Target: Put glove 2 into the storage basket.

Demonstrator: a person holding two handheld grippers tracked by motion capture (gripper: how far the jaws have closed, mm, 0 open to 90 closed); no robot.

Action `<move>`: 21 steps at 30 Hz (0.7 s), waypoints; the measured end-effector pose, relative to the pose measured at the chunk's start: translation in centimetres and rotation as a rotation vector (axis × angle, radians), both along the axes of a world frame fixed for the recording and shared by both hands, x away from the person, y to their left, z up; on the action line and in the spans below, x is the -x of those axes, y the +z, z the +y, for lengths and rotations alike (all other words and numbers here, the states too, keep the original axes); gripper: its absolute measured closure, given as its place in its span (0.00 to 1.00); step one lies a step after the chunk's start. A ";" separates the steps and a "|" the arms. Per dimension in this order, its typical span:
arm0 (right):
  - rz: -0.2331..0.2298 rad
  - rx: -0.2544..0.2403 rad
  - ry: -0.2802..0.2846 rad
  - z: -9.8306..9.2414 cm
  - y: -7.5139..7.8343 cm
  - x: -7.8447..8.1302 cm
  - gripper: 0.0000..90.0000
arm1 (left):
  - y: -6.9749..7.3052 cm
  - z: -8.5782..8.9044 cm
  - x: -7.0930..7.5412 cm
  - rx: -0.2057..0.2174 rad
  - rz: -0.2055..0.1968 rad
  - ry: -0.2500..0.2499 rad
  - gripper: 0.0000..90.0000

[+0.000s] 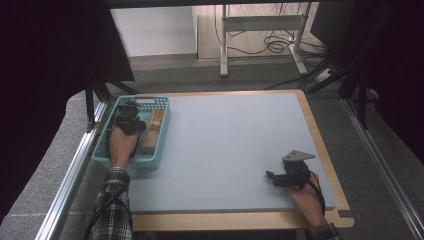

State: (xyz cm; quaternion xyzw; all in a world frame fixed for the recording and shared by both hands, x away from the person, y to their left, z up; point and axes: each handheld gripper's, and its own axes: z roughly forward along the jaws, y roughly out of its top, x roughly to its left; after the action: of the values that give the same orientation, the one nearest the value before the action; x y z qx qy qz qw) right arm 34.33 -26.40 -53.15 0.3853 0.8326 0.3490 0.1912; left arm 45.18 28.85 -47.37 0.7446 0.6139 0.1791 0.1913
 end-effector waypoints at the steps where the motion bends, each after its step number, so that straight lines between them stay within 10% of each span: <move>1: 0.001 -0.002 0.000 0.0 0.0 0.0 0.17 | 0.2 0.1 0.2 0.003 -0.003 0.000 0.69; 14: 0.000 0.000 0.001 0.0 0.0 0.0 0.17 | 0.0 0.7 2.0 0.102 -0.064 -0.019 0.68; 21: 0.000 0.000 0.000 0.0 0.0 0.0 0.17 | 0.4 0.3 2.4 0.099 -0.088 -0.025 0.50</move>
State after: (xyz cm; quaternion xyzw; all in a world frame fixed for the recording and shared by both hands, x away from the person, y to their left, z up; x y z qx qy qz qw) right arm 34.33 -26.40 -53.15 0.3851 0.8327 0.3489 0.1912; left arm 42.73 29.18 -47.00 0.7333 0.6037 0.1786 0.2567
